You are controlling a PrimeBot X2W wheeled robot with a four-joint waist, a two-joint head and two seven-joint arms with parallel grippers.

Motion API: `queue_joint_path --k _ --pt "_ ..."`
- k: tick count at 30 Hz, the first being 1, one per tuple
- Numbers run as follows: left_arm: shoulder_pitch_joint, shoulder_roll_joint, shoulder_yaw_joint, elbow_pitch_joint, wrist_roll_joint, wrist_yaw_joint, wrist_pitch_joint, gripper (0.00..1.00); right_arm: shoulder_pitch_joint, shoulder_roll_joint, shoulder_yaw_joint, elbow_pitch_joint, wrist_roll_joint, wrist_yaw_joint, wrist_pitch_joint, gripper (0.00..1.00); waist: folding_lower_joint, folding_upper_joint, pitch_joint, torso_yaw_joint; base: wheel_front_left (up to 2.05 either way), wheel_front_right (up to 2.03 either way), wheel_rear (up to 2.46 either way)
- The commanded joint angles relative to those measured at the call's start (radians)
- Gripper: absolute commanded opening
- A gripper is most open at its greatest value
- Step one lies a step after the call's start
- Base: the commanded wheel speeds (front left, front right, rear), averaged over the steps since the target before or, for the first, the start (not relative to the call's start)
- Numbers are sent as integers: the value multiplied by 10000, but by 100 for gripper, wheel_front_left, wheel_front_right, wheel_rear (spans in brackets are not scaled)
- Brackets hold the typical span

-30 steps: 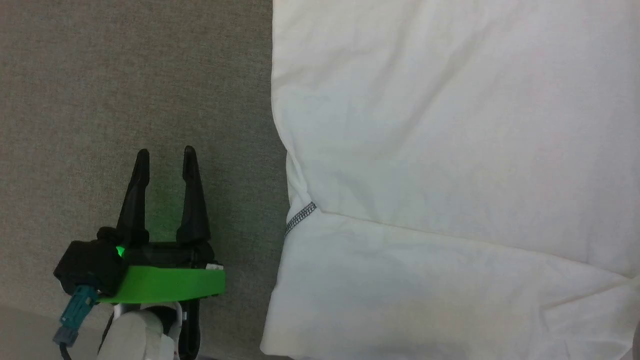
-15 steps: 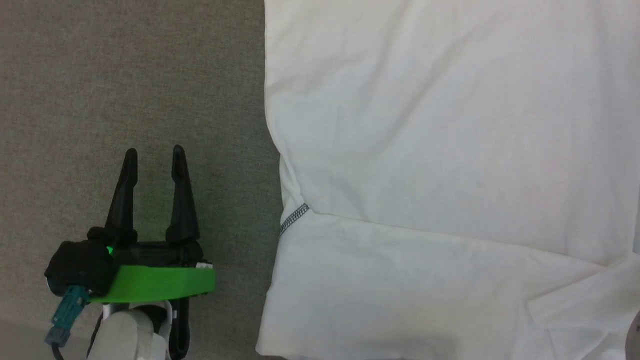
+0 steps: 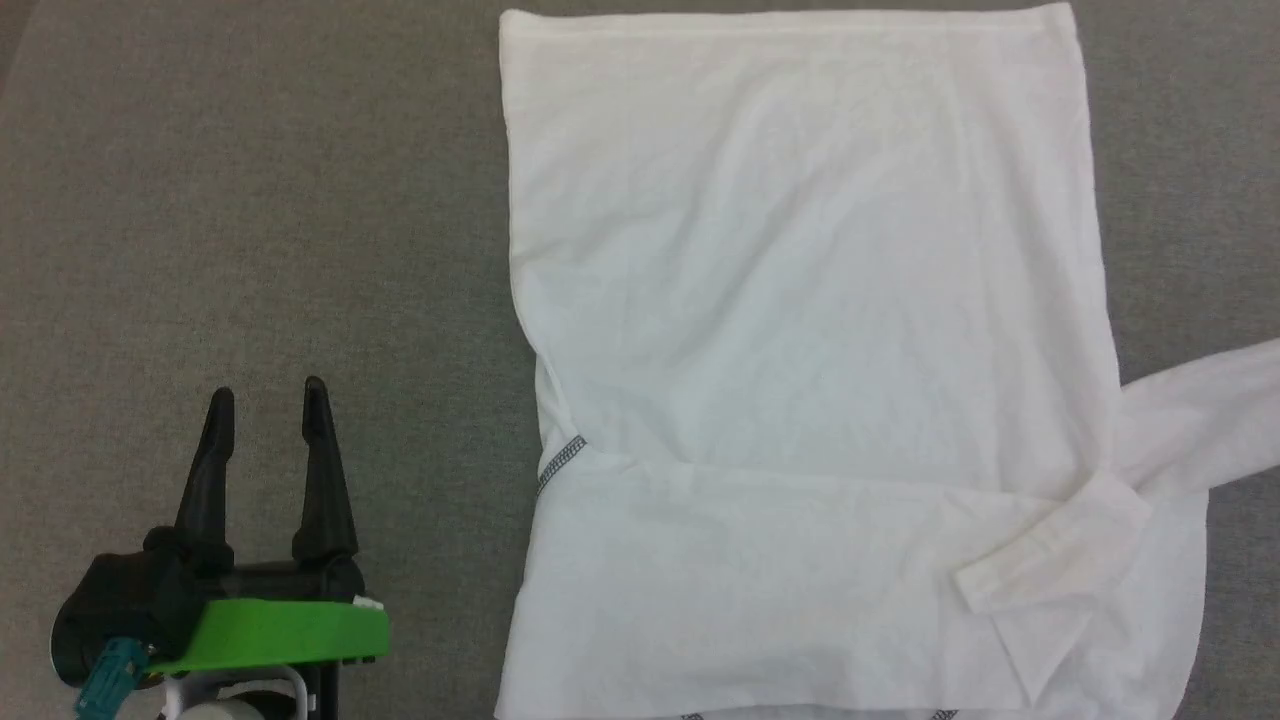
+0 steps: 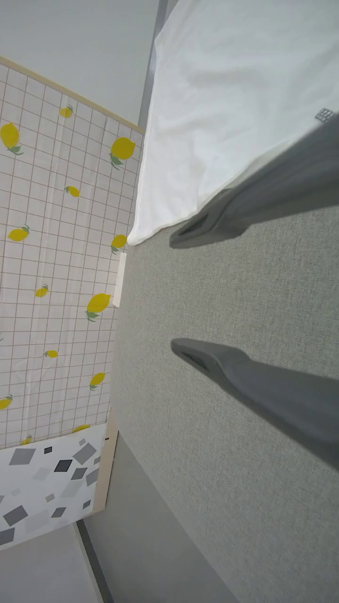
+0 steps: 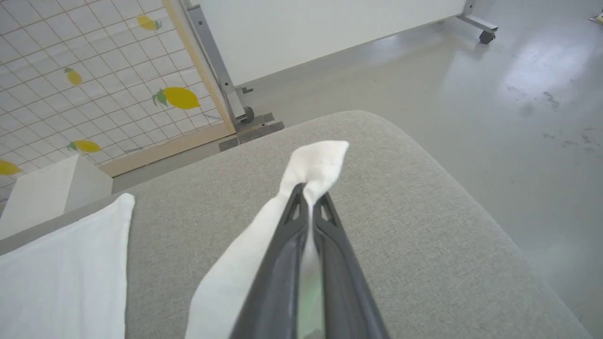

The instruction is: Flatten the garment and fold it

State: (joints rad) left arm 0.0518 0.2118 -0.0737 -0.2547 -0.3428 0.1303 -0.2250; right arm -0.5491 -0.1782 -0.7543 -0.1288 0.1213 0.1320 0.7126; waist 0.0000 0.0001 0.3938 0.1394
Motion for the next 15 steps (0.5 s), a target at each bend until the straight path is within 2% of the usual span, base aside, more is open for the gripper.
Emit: queue_joint_path --k 1,5,15 --pt "143 75 45 -87 59 78 58 100 216 32 -150 -123 105 -13 -17 0 0 -1 -784 -510 0 0 0" --pt "393 129 90 -243 42 167 197 100 578 -15 -519 -379 343 -13 -32 0 0 -1 -1140 -619 0 0 0" --pt "855 151 64 -373 -23 279 338 100 776 -793 -578 -473 721 -13 -93 0 0 -1 -1962 -689 0 0 0"
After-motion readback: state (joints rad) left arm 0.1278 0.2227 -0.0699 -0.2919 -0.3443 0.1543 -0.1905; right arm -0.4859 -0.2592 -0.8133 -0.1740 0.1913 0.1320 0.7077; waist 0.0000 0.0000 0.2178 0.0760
